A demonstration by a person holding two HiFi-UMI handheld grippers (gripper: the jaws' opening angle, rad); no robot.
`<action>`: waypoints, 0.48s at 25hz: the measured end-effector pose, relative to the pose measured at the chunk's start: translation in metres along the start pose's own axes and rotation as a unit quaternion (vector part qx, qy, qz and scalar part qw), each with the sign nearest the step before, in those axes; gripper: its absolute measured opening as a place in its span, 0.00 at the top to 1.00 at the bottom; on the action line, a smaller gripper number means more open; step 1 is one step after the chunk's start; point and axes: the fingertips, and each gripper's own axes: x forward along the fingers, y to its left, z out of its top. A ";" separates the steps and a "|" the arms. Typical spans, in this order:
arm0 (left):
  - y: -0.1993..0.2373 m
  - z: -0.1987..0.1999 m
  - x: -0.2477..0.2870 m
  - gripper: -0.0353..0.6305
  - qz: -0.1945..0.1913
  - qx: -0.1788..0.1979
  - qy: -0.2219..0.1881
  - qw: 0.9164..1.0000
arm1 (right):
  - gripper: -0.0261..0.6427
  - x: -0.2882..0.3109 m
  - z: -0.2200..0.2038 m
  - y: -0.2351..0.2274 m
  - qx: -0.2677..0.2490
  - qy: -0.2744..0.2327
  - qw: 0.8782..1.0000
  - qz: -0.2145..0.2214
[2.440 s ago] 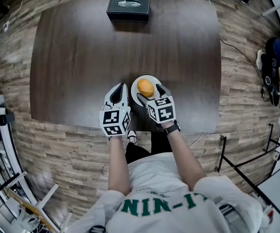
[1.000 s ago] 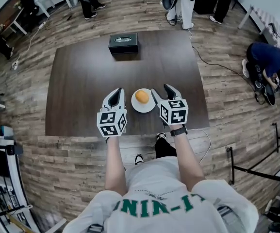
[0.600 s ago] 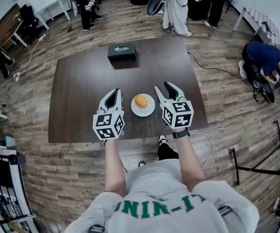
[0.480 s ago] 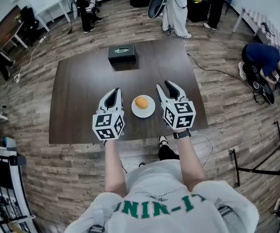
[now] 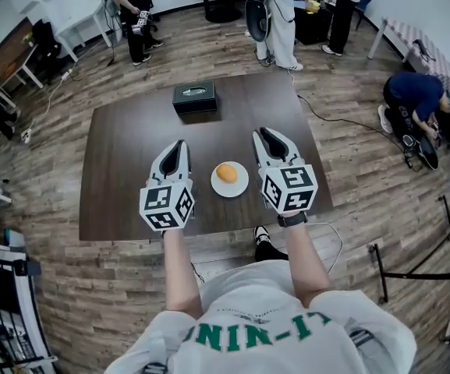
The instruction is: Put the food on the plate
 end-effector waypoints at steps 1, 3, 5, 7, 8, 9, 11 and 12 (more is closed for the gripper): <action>0.002 0.002 0.000 0.93 0.001 -0.002 -0.002 1.000 | 0.86 0.000 0.003 0.002 -0.002 -0.002 1.000 0.000; 0.005 0.006 -0.001 0.93 0.003 -0.004 -0.003 1.000 | 0.88 0.000 0.007 0.005 -0.009 -0.002 1.000 -0.001; 0.005 0.012 0.001 0.93 0.000 -0.009 -0.010 1.000 | 0.89 0.000 0.012 0.006 -0.014 -0.005 1.000 -0.003; 0.002 0.020 0.004 0.93 -0.006 -0.010 -0.023 1.000 | 0.90 0.002 0.017 0.005 -0.013 -0.012 1.000 -0.004; 0.000 0.023 0.004 0.93 -0.007 -0.008 -0.027 1.000 | 0.91 0.003 0.019 0.006 -0.013 -0.015 1.000 -0.004; -0.001 0.025 0.004 0.93 -0.008 -0.005 -0.029 1.000 | 0.92 0.002 0.020 0.007 -0.012 -0.017 1.000 -0.003; -0.004 0.027 0.002 0.93 -0.011 -0.001 -0.030 0.999 | 0.93 0.000 0.022 0.010 -0.011 -0.017 1.000 -0.002; -0.004 0.028 0.001 0.93 -0.012 -0.001 -0.031 0.999 | 0.93 0.000 0.022 0.012 -0.012 -0.017 1.000 0.000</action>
